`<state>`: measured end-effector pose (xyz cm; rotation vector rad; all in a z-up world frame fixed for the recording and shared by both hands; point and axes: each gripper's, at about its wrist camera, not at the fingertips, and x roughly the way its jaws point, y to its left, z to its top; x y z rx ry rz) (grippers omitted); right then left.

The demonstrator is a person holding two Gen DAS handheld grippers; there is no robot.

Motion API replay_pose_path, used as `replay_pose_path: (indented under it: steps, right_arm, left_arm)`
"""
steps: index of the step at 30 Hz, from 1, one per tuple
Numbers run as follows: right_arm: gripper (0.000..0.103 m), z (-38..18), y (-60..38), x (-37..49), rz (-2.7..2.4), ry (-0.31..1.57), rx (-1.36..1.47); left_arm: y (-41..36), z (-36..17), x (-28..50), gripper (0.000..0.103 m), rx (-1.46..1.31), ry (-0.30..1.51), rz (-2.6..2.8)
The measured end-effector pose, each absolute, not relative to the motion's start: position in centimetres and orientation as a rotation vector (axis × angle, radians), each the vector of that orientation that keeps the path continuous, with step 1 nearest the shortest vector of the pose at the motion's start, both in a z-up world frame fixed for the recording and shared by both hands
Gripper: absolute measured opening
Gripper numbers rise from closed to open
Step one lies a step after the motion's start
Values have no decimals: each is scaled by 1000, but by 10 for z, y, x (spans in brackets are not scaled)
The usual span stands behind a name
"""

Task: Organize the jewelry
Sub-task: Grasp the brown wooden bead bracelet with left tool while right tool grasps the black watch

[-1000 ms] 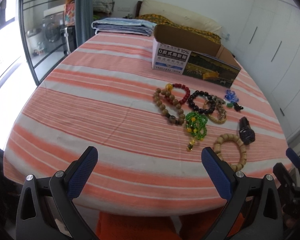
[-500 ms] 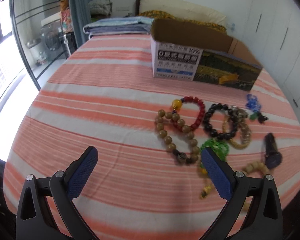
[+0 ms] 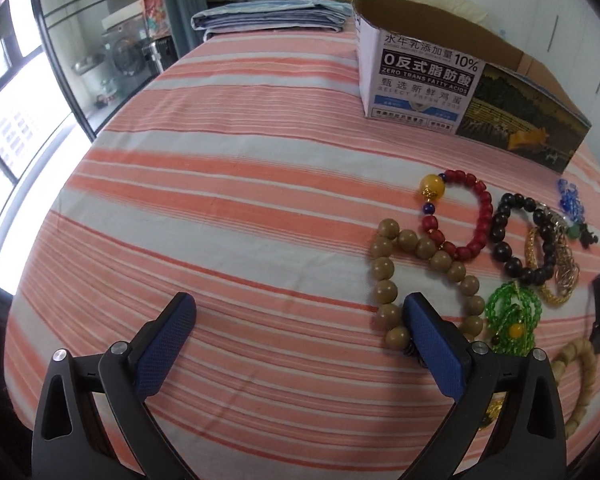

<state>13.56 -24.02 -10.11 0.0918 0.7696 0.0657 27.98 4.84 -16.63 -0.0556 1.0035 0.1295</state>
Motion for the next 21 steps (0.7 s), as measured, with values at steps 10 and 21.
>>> replay_pose_path:
  steps: [10, 21]
  right_arm:
    - [102, -116, -251, 169, 107, 867, 172]
    - [93, -121, -246, 205, 141, 904, 113]
  left_arm:
    - [53, -165, 272, 103, -23, 996, 90]
    - [51, -162, 260, 103, -13, 998, 67]
